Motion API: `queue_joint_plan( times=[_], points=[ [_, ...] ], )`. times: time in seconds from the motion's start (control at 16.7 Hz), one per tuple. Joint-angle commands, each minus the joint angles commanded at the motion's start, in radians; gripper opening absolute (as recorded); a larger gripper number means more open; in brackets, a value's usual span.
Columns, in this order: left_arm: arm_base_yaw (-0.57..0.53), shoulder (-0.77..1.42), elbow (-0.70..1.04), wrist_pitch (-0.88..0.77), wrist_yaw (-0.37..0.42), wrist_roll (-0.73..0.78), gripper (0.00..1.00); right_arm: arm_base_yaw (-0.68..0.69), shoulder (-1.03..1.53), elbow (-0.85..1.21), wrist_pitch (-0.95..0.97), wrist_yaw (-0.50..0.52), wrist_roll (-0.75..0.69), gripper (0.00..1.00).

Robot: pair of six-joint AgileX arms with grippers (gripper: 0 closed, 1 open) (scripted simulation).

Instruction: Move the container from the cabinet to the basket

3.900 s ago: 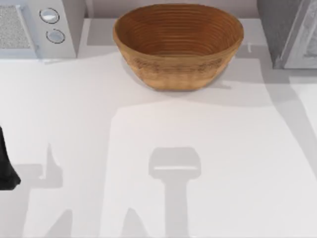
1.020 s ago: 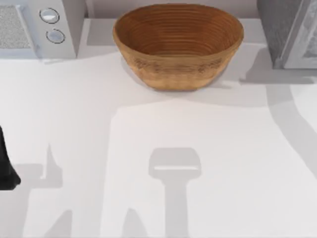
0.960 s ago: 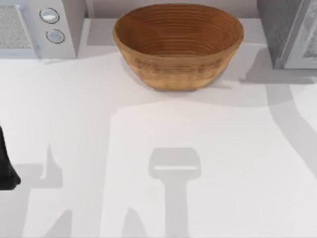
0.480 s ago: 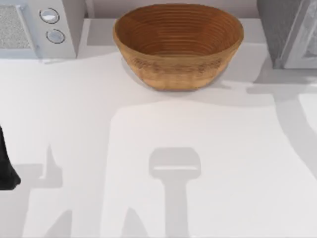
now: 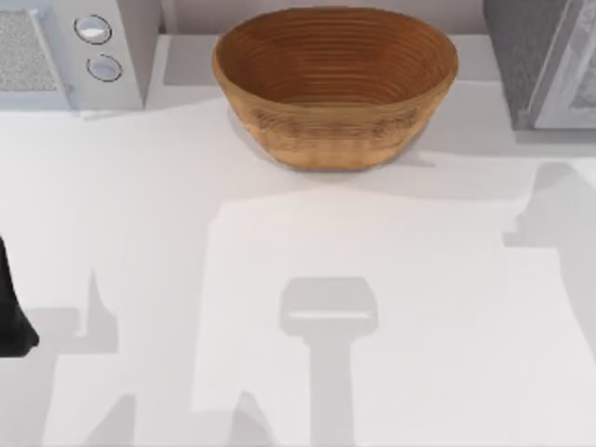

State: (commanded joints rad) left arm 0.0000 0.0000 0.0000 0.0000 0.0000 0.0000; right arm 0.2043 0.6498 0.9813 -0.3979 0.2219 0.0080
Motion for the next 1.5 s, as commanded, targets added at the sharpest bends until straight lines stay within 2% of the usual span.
queue_joint_plan(
  times=[0.36,0.66,1.2,1.5],
  points=[
    [0.000,0.000,0.000,0.000,0.000,0.000,1.00,-0.121,-0.386,-0.646,0.238,-0.130,-0.004,0.00],
    [0.000,0.000,0.000,0.000,0.000,0.000,1.00,-0.191,-0.608,-0.935,0.373,-0.207,-0.007,0.00],
    [0.000,0.000,0.000,0.000,0.000,0.000,1.00,-0.197,-0.632,-0.978,0.400,-0.217,-0.006,0.00],
    [0.000,0.000,0.000,0.000,0.000,0.000,1.00,-0.114,-0.423,-0.793,0.482,-0.130,-0.003,0.00]
  ],
)
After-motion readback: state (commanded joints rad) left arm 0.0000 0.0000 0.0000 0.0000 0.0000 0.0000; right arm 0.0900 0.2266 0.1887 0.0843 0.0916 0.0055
